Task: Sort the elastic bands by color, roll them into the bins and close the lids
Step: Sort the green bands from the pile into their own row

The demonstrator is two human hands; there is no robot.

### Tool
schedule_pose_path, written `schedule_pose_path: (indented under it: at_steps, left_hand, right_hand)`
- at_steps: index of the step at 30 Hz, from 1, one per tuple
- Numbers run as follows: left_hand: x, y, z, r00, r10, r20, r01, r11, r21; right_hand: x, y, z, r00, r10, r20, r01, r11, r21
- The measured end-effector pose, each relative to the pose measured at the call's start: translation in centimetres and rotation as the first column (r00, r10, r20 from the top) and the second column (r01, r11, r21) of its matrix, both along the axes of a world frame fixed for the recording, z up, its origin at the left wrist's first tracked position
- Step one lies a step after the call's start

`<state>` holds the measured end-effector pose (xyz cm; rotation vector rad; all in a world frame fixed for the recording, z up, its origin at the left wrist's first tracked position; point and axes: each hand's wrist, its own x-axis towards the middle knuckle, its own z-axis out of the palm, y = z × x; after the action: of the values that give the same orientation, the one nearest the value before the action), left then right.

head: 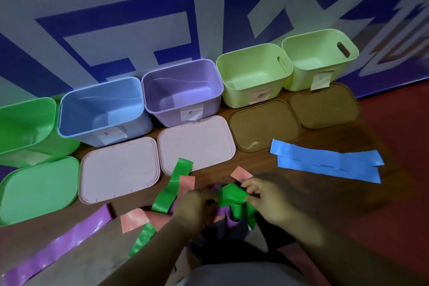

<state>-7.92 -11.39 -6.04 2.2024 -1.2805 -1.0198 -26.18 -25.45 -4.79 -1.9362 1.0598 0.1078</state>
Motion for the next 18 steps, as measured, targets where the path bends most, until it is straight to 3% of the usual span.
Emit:
schedule_pose_path:
  at_steps: [3, 7, 11, 18]
  left_hand:
    - [0.7, -0.4, 1.3, 0.991, 0.104, -0.082, -0.107, 0.994, -0.031]
    - [2.1, -0.8, 4.5, 0.902, 0.261, -0.344, -0.324, 0.936, -0.141]
    - [3.6, -2.2, 8.1, 0.887, 0.255, -0.384, -0.371, 0.89, -0.265]
    - [4.8, -3.9, 12.1, 0.833, 0.285, -0.474, -0.479, 0.801, -0.36]
  right_hand:
    - [0.0, -0.6, 0.7, 0.994, -0.06, 0.091, 0.051, 0.994, 0.092]
    - [0.3, -1.8, 2.5, 0.968, -0.13, 0.214, 0.075, 0.966, 0.247]
    - [1.4, -2.5, 4.0, 0.929, -0.16, 0.333, 0.004, 0.906, 0.424]
    - [4.4, -2.6, 5.8, 0.881, -0.132, 0.454, -0.077, 0.908, 0.413]
